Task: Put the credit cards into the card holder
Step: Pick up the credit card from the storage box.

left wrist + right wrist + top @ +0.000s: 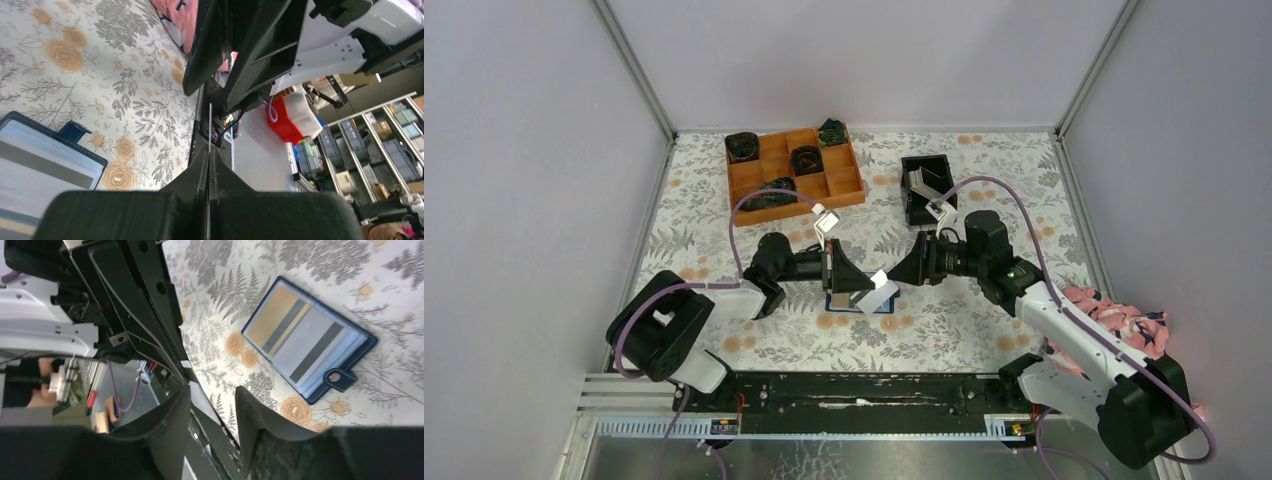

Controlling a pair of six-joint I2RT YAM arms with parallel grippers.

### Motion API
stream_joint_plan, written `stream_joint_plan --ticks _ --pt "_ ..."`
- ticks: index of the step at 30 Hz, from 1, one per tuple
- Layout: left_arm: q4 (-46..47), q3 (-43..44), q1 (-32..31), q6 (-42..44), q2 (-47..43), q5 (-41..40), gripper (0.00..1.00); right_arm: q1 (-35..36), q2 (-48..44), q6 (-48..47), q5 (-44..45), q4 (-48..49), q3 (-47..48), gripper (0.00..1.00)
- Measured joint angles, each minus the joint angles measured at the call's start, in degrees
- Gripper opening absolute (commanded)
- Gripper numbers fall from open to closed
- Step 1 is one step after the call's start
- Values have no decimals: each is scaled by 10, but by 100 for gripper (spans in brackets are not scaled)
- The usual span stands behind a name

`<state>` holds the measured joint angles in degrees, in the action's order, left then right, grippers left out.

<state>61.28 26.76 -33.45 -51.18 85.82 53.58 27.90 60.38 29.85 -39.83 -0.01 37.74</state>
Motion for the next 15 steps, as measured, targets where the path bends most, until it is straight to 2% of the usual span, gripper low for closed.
stream_joint_plan --ticks 3,4,5,6,15 --pt "11 -15 10 -8 -4 -26 0 0 -24 -9 48 -12 0 67" --pt "9 -20 11 -8 -9 -40 0 0 -39 -15 75 -14 0 77" --pt "8 -25 12 -8 -15 -54 0 0 -45 -15 85 -14 1 95" --pt "5 -28 13 -8 -24 -71 0 0 -55 -19 109 -15 1 100" --pt "-50 -31 14 -6 -114 -225 0 0 -109 -108 409 30 5 99"
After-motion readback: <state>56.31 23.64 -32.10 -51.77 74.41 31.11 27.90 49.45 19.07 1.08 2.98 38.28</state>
